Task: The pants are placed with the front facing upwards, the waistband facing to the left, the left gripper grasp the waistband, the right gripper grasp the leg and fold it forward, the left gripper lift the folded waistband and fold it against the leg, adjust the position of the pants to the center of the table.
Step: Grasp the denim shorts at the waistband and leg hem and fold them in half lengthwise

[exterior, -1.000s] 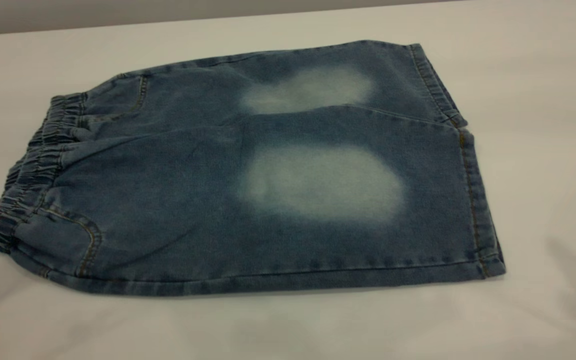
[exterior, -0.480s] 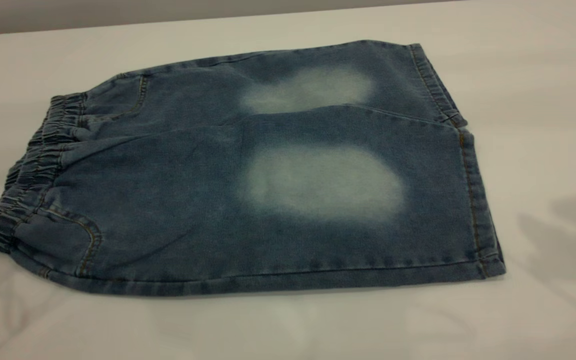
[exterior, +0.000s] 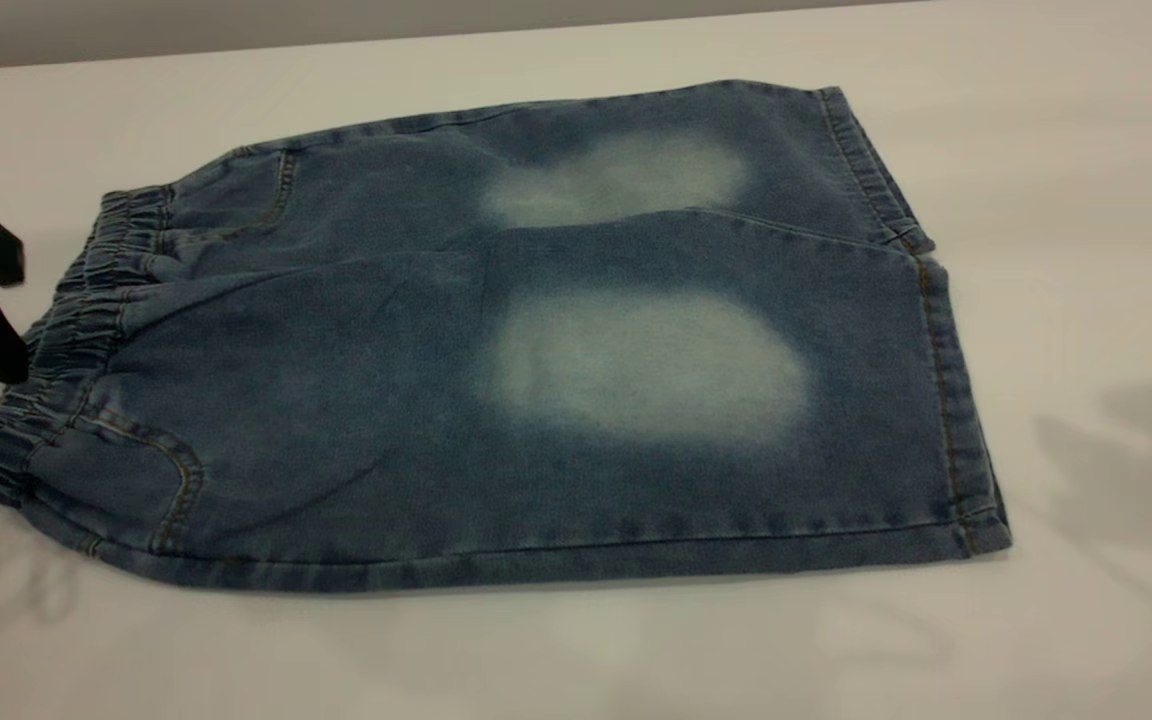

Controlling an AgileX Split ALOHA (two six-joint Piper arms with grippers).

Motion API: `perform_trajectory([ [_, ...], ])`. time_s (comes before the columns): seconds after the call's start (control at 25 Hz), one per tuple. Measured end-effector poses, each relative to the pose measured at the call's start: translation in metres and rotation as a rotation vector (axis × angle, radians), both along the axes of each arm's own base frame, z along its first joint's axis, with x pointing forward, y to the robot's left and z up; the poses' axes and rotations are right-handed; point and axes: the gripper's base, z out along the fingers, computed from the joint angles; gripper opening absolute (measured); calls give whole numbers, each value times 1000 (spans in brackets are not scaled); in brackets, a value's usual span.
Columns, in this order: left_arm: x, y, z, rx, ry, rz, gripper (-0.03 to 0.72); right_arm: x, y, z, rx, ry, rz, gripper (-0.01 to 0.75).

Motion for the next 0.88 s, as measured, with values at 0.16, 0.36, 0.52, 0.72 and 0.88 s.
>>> perform_trajectory([
  [0.16,2,0,-11,2,12,1,440,0,0,0,0,0,0,427],
  [0.36,2,0,-24,3,34,2,440,0,0,0,1,-1,2,427],
  [0.52,6,1,-29,6,5,2,440,0,0,0,0,-3,5,427],
  [0.72,7,1,-34,16,9,-20,440,0,0,0,4,-2,2,427],
  [0.88,11,1,-41,16,24,-21,440,0,1,0,7,-2,2,427],
])
